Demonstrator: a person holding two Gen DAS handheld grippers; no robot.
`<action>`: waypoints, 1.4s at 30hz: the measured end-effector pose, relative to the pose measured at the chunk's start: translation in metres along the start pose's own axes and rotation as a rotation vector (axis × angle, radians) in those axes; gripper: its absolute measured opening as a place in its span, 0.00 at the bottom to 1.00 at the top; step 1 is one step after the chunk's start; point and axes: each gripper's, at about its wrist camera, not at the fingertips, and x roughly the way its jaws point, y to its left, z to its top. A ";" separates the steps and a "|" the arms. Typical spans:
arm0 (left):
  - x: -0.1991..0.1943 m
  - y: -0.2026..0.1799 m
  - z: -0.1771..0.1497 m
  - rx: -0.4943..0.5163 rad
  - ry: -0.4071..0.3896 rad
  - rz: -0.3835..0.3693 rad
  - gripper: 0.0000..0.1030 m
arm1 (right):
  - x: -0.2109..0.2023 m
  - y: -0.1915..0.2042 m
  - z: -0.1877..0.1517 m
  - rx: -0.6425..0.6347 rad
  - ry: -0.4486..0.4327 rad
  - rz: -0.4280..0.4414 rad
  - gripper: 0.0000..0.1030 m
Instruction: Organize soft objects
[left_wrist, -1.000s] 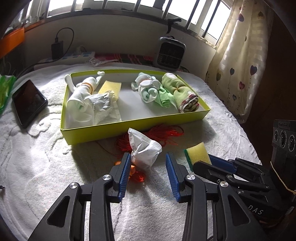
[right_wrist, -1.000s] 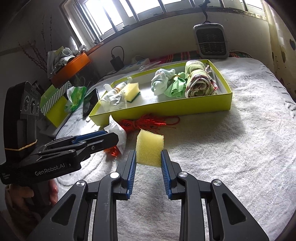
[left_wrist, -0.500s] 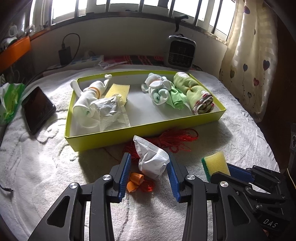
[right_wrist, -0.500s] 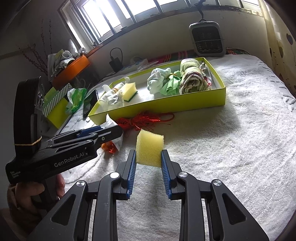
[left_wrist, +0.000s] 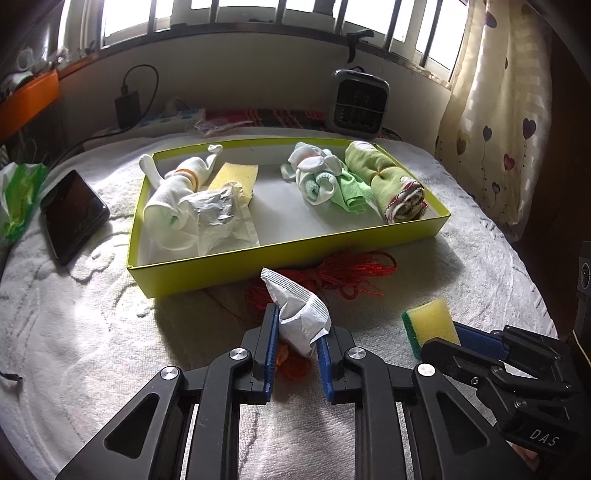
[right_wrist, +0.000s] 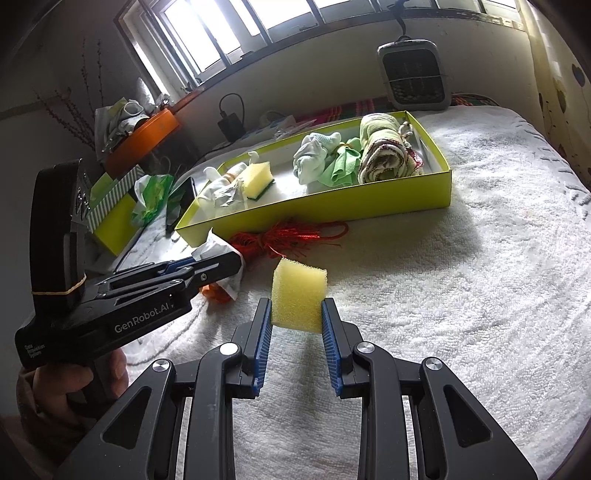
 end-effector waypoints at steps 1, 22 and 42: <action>-0.001 0.001 0.000 -0.002 -0.003 -0.001 0.16 | 0.000 0.000 0.000 -0.001 0.001 0.000 0.27; -0.017 0.003 -0.004 -0.007 -0.037 -0.026 0.15 | -0.001 0.003 0.000 -0.007 -0.003 -0.001 0.27; -0.044 0.005 -0.004 -0.002 -0.089 -0.053 0.15 | -0.014 0.011 0.000 -0.024 -0.038 -0.011 0.27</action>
